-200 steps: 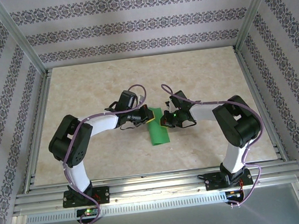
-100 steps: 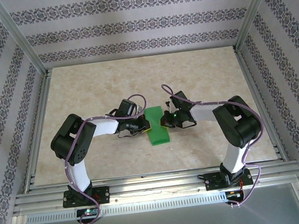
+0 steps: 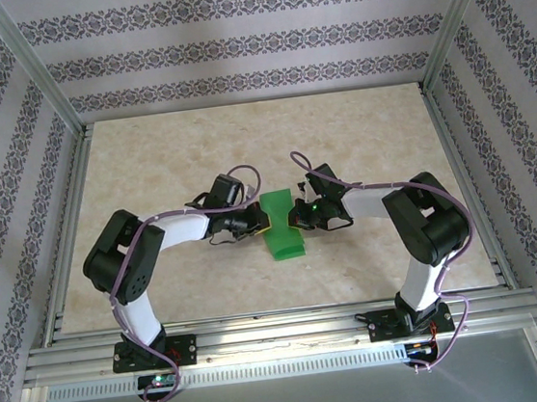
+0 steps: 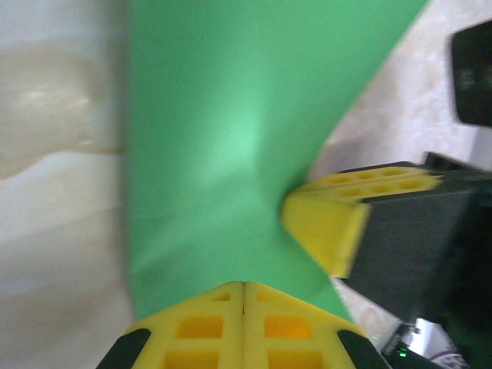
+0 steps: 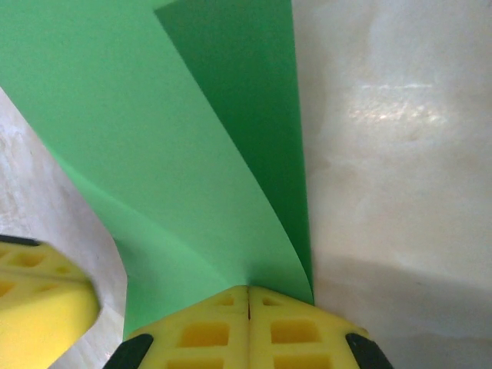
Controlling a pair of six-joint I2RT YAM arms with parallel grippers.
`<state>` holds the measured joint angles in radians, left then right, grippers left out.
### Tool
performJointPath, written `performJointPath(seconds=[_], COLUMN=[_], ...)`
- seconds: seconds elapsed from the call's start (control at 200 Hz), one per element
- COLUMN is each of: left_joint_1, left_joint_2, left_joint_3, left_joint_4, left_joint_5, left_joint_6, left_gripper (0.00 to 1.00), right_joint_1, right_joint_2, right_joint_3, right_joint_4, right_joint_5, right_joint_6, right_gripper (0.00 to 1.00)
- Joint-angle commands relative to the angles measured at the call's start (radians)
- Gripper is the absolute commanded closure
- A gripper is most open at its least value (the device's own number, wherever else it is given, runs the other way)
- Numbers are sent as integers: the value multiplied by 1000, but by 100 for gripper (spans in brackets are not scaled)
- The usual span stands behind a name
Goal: Fold a paper plane with a square sheet of paper (pick it up from the middle)
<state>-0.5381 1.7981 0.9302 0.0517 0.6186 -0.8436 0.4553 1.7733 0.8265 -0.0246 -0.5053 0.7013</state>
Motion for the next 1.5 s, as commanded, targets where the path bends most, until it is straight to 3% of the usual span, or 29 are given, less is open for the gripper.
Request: performJointPath(seconds=[0.0,0.275,0.719,1.084,1.199,1.494], left_joint_1=[-19,-26,-28,-74,-76,-76], left_joint_2=[-11,36,0,-14,12,18], left_joint_3=[29,-27,-56,-17,-17,-143], left_joint_4=[16,7,-139,-37,-89,-79], left_joint_5=[54,38,-39,12,-22,-53], left_joint_6=[-54,-81,20,-75,-54,-36], left_gripper=[100,100,100,100,100,100], right_joint_1=[-4,-4,-4,-4,-4,-6], right_joint_2=[31,31,31,20,18,20], right_joint_3=[-46,-48,-56,-53,-55,-56], right_joint_4=[-133,-133,-136,-144,-147,-152], right_joint_5=[96,94,100,107,108,112], right_joint_6=[3,1,3,3,2,-2], right_gripper=[100,100,100,100,100,100])
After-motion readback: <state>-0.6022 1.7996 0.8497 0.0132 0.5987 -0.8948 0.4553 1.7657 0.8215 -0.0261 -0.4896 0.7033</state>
